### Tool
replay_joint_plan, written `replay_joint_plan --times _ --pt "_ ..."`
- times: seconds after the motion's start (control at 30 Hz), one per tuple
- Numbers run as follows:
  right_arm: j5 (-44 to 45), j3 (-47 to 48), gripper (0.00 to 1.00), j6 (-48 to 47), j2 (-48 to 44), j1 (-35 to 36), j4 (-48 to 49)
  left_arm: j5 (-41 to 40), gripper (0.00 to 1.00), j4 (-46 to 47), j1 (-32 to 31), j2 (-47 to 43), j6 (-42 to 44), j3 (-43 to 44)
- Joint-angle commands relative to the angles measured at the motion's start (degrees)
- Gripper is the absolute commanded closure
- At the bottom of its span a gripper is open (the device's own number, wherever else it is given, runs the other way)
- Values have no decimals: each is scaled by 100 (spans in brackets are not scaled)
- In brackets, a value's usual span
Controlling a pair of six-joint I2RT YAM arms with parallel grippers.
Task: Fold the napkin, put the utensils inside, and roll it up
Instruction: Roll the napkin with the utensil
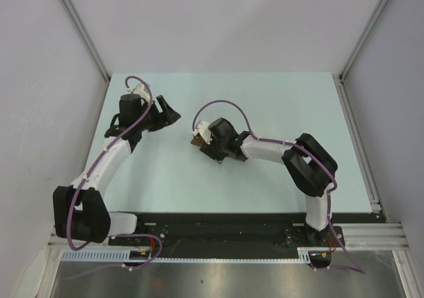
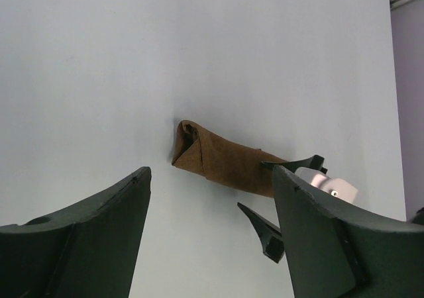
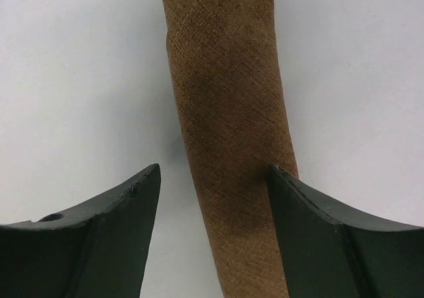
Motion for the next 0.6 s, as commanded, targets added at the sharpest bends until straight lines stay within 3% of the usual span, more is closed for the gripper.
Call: replay_joint_plan --times 0.0,0.37,0.57 --pt "89 247 30 -172 294 -94 91 170 22 -75 162 -293 153 11" --pt "-1325 1091 42 188 927 -753 -901 319 22 -181 434 -504 223 -33" --pt "-2029 1417 44 487 1235 -1087 -1201 372 22 -216 540 -548 258 -33"
